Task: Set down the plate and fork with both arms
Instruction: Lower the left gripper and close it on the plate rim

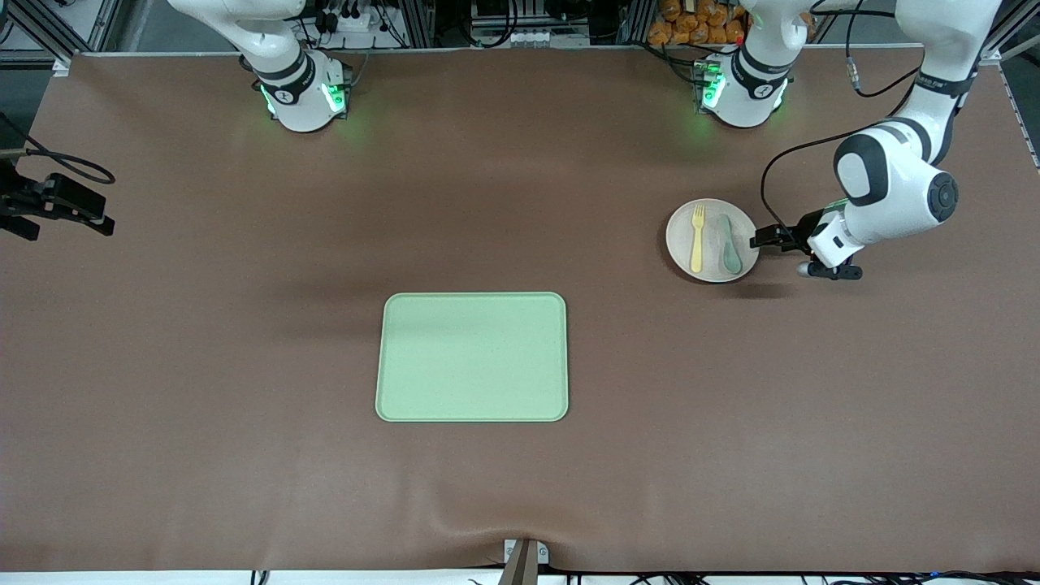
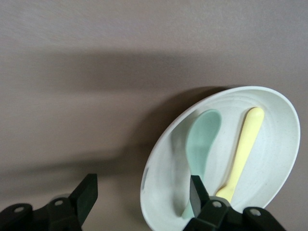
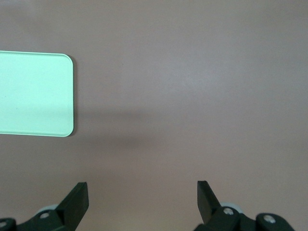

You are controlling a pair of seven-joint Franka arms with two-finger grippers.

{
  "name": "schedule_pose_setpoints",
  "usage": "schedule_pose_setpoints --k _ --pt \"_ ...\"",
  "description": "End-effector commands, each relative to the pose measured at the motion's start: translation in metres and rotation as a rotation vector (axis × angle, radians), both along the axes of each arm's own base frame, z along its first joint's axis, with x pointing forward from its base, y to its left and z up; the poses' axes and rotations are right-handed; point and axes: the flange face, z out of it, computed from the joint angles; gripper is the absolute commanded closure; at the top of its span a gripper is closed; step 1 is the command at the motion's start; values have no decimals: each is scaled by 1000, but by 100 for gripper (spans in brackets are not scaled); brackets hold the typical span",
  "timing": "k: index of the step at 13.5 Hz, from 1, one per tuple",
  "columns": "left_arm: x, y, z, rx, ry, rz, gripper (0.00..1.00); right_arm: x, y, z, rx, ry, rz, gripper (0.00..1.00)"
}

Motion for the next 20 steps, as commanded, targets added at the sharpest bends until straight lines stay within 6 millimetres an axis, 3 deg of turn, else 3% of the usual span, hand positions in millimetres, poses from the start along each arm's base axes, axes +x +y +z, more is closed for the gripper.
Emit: schedule_pose_setpoints --k 1,10,14,15,20 --pt "-2 -4 -15 -25 -13 -7 18 -1 -1 2 8 1 3 0" --pt "-6 -4 -16 -35 -11 -32 48 -1 -1 2 8 1 3 0" --pt "-7 -7 -16 -39 -9 -42 65 -1 -1 2 8 1 3 0" --pt "-7 -7 -16 -41 -7 -42 74 -1 -2 1 8 3 1 0" --pt "-6 -8 -16 -49 1 -45 81 -1 -2 1 9 4 1 0"
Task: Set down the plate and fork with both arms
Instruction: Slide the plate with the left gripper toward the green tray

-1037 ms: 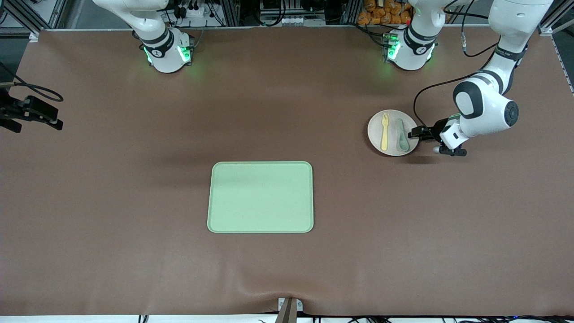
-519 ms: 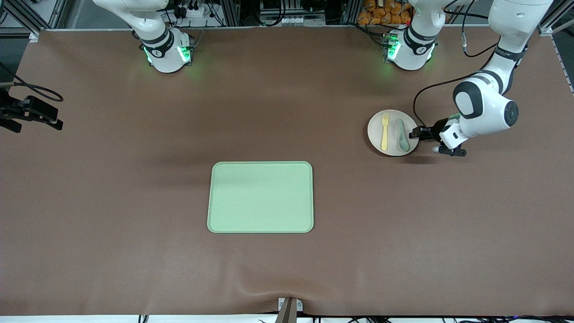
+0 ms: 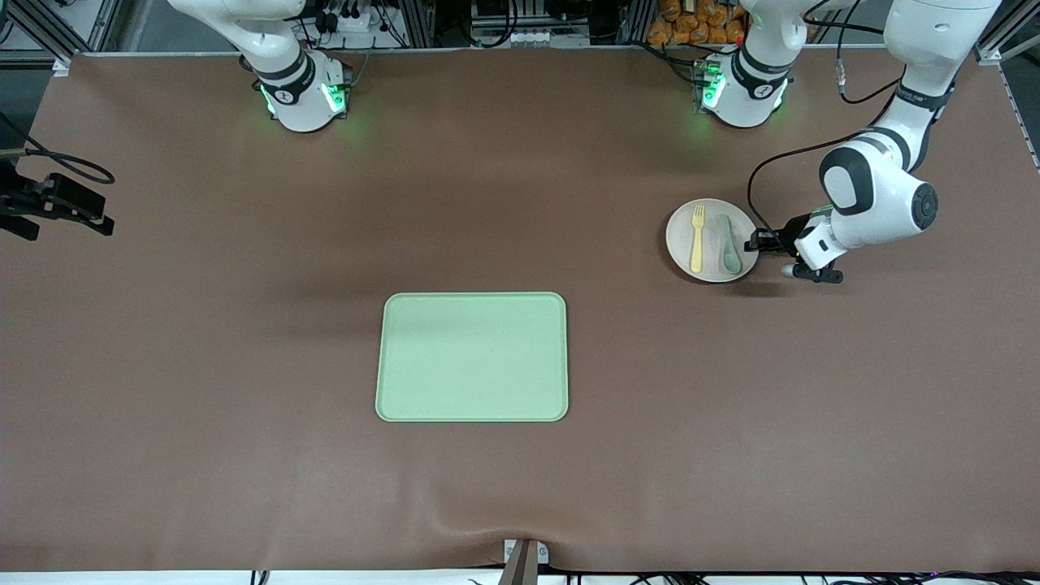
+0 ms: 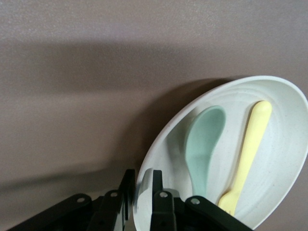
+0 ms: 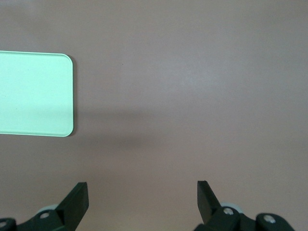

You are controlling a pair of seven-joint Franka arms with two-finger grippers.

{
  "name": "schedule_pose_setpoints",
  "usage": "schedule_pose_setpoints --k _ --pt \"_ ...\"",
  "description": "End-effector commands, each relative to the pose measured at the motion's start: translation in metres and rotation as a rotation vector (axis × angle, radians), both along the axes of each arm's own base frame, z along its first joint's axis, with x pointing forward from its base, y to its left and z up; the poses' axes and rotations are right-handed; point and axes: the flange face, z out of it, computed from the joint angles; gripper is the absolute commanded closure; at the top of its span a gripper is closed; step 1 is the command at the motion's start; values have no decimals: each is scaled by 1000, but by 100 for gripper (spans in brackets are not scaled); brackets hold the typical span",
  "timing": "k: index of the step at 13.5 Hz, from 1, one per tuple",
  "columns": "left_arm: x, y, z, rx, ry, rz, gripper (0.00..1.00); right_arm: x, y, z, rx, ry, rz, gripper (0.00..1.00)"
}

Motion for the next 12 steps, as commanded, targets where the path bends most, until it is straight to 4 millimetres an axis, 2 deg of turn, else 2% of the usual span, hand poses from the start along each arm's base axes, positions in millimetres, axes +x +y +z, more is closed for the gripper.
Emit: schedule_pose_setpoints --k 1,2,6,8,12 --pt "-1 -1 6 -23 -10 -9 85 -1 -2 1 8 2 2 0" --pt "-1 -1 5 -23 -7 -9 91 -1 -2 1 8 2 2 0" --pt "0 -1 6 -24 -9 -9 95 -1 -2 1 9 3 2 0" --pt "2 -3 8 -34 -2 -15 100 -1 -2 1 9 3 2 0" --pt "23 -9 26 -78 10 -40 100 -1 -1 1 8 2 4 0"
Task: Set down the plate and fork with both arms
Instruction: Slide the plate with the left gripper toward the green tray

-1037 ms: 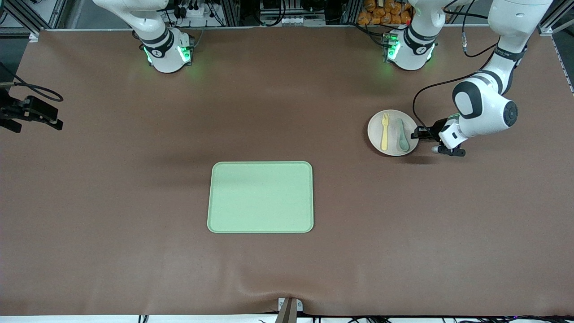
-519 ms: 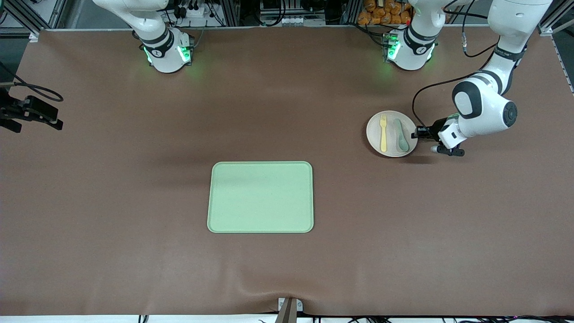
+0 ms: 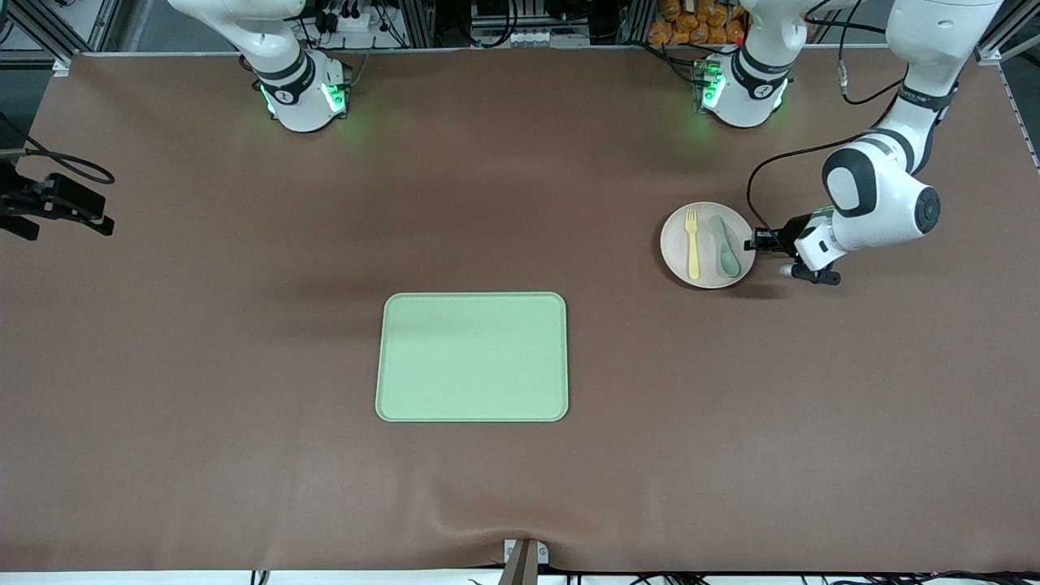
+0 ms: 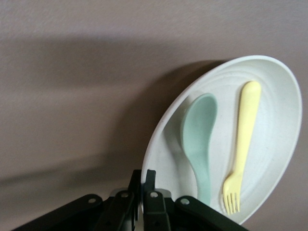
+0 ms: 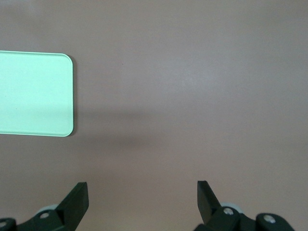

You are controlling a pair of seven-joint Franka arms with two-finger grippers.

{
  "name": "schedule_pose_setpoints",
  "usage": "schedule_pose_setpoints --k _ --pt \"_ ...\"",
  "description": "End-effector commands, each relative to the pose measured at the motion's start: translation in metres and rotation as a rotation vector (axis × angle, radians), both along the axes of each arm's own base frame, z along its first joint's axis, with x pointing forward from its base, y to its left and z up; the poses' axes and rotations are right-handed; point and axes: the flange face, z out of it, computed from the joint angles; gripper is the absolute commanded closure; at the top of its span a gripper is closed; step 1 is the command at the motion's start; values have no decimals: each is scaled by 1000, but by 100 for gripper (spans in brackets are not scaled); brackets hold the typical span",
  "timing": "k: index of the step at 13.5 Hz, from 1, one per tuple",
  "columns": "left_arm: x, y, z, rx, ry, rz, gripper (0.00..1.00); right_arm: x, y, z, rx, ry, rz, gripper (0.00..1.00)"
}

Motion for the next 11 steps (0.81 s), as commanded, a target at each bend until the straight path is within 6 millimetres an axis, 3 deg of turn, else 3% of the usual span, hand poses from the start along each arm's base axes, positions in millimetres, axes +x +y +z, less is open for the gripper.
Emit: schedule_pose_setpoints --k 1,5,7,10,11 --pt "19 -5 22 -51 -2 -22 100 -1 -1 2 8 0 4 0" --pt "54 -16 54 -93 -6 -72 100 -1 -1 1 8 2 4 0" --pt "71 -42 63 -86 -7 -83 100 -1 0 1 8 2 5 0" --pt "89 -100 78 -65 2 -60 100 -1 -1 1 9 3 4 0" --pt "101 -107 81 -63 1 -33 100 -1 -1 1 9 3 4 0"
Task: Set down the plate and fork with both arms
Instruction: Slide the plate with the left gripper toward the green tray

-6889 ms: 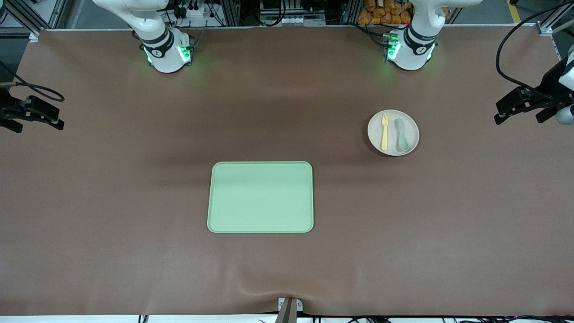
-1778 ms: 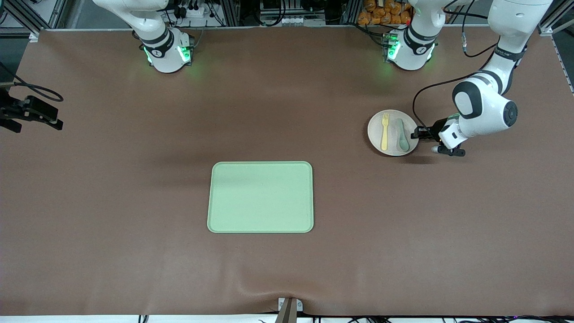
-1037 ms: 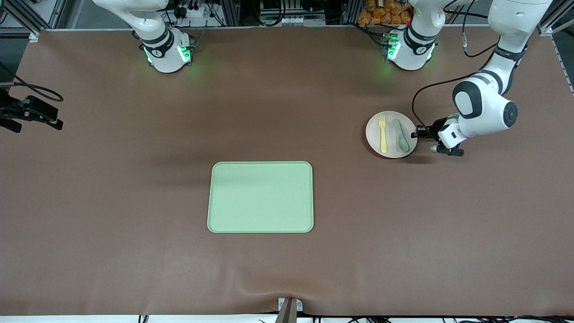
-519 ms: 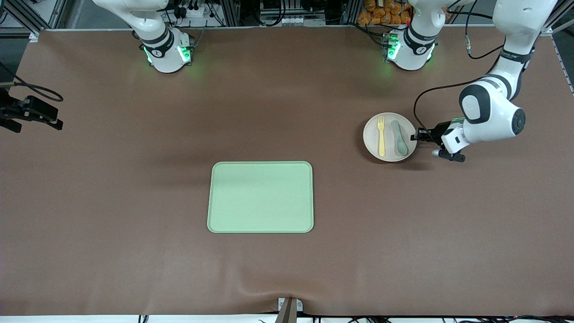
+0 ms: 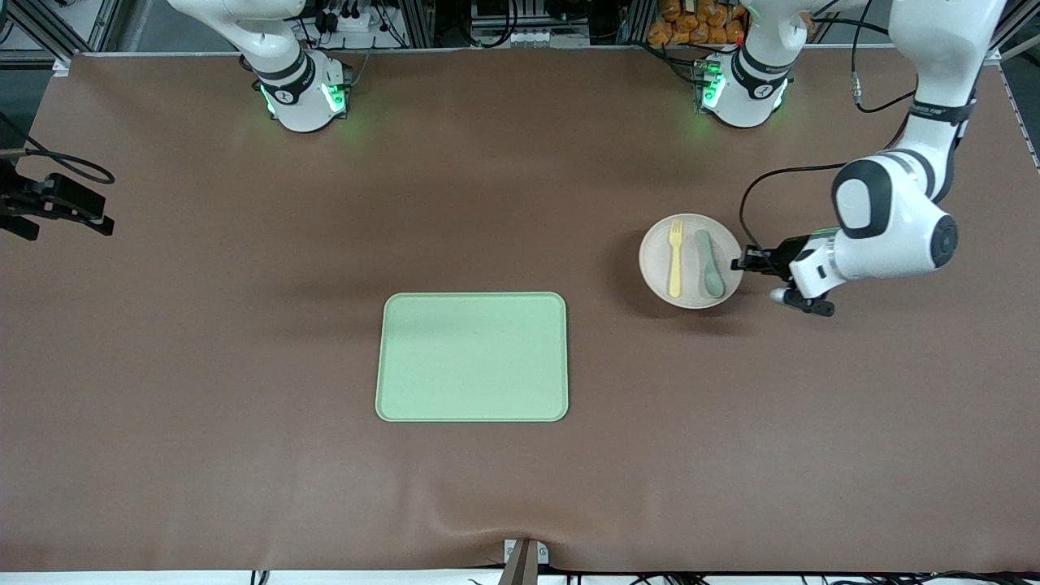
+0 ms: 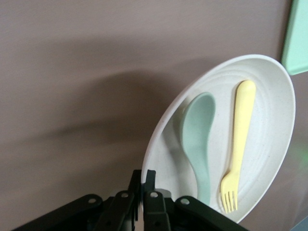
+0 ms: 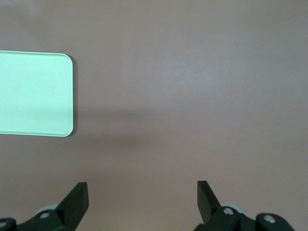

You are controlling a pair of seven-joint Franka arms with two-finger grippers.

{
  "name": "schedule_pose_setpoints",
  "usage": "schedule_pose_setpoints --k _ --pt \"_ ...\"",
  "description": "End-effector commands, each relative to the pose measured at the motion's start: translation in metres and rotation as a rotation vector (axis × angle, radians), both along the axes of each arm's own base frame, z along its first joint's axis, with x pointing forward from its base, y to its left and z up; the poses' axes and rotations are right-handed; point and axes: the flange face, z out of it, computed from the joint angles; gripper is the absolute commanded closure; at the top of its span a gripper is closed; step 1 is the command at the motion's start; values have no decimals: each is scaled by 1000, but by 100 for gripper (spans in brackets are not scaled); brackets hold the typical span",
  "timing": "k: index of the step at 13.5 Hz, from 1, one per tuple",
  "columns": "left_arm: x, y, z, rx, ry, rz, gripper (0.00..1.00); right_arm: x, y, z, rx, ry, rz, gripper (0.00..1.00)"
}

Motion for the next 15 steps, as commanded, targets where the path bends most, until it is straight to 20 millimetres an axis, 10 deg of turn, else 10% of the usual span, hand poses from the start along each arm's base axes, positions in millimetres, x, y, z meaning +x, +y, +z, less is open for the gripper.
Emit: schedule_pose_setpoints --k 1,8,15 --pt "31 -35 7 -13 14 46 100 -1 0 1 9 3 5 0" --pt "93 -123 -6 -63 29 136 100 -1 -2 1 9 3 2 0" --pt "97 -249 -3 -18 75 218 100 -1 -2 1 9 6 2 0"
